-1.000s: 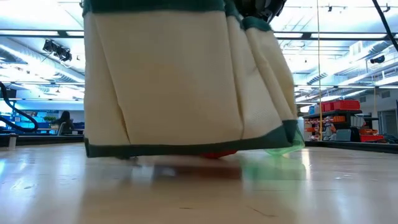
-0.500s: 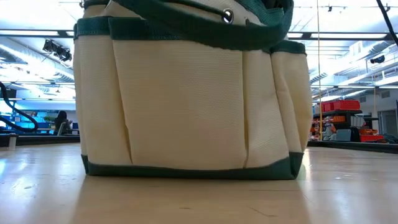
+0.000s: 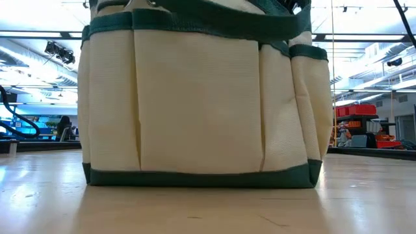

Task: Pick & Place Garden tools in Gardening bag
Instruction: Prepare the gray gardening bag, then put the green spray bottle into the gray gardening bag

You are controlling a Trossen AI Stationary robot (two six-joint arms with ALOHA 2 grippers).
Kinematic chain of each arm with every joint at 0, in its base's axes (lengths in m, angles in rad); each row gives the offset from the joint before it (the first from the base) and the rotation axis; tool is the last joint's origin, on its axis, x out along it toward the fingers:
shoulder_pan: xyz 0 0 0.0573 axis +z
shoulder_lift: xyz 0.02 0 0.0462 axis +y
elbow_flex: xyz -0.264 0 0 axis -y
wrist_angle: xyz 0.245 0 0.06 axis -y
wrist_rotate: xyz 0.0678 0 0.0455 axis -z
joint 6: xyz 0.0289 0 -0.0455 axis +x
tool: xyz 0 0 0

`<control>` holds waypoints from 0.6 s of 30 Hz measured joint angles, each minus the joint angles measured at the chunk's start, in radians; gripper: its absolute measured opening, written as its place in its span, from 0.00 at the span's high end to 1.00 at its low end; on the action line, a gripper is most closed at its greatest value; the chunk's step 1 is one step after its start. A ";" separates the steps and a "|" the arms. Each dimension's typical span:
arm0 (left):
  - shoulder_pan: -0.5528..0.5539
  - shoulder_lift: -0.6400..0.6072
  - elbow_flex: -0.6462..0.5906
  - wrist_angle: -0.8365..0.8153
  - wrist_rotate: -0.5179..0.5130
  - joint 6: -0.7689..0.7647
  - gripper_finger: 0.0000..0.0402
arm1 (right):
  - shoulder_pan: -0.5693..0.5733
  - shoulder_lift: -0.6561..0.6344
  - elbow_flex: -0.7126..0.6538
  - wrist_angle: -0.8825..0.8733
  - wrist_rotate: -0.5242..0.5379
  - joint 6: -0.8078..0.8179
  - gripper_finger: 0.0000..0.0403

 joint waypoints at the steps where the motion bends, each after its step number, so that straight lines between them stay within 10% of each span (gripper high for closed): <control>1: 0.003 -0.008 0.000 -0.002 -0.010 0.000 0.79 | 0.000 0.000 0.000 -0.001 0.000 -0.008 0.72; 18: 0.031 -0.091 -0.001 -0.059 -0.046 0.027 0.68 | -0.023 -0.093 0.000 -0.031 0.030 -0.067 0.68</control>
